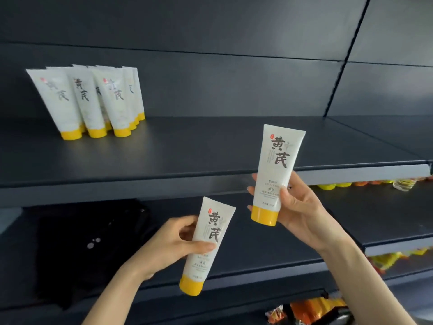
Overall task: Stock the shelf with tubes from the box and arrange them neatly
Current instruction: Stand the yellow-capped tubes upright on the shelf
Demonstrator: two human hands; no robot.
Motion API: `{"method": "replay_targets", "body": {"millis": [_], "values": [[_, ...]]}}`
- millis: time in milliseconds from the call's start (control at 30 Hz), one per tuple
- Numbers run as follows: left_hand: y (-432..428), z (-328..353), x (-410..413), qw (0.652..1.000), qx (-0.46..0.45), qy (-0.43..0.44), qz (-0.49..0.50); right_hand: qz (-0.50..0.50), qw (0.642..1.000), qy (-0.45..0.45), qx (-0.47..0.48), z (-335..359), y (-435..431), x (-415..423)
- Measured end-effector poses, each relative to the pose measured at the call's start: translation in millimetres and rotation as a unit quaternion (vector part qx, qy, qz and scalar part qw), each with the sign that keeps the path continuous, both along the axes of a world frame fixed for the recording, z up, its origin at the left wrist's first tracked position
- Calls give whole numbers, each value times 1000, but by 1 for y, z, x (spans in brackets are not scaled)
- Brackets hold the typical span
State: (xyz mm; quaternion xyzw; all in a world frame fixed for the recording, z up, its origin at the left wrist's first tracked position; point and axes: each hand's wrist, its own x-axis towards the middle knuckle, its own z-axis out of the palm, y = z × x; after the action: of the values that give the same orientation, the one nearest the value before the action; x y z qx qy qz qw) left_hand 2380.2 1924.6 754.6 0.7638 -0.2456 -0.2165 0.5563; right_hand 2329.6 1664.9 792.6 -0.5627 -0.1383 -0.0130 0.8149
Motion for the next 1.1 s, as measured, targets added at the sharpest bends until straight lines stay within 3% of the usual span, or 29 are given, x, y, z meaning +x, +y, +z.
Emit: {"method": "replay_targets", "body": {"millis": [400, 833, 1100], "values": [[107, 53, -8, 990, -77, -45, 106, 68, 998, -13, -4, 12, 83, 48], [248, 111, 54, 981, -120, -114, 99, -27, 996, -81, 26, 22, 212, 87], [297, 123, 78, 955, -192, -149, 170, -58, 994, -89, -36, 51, 252, 114]]}}
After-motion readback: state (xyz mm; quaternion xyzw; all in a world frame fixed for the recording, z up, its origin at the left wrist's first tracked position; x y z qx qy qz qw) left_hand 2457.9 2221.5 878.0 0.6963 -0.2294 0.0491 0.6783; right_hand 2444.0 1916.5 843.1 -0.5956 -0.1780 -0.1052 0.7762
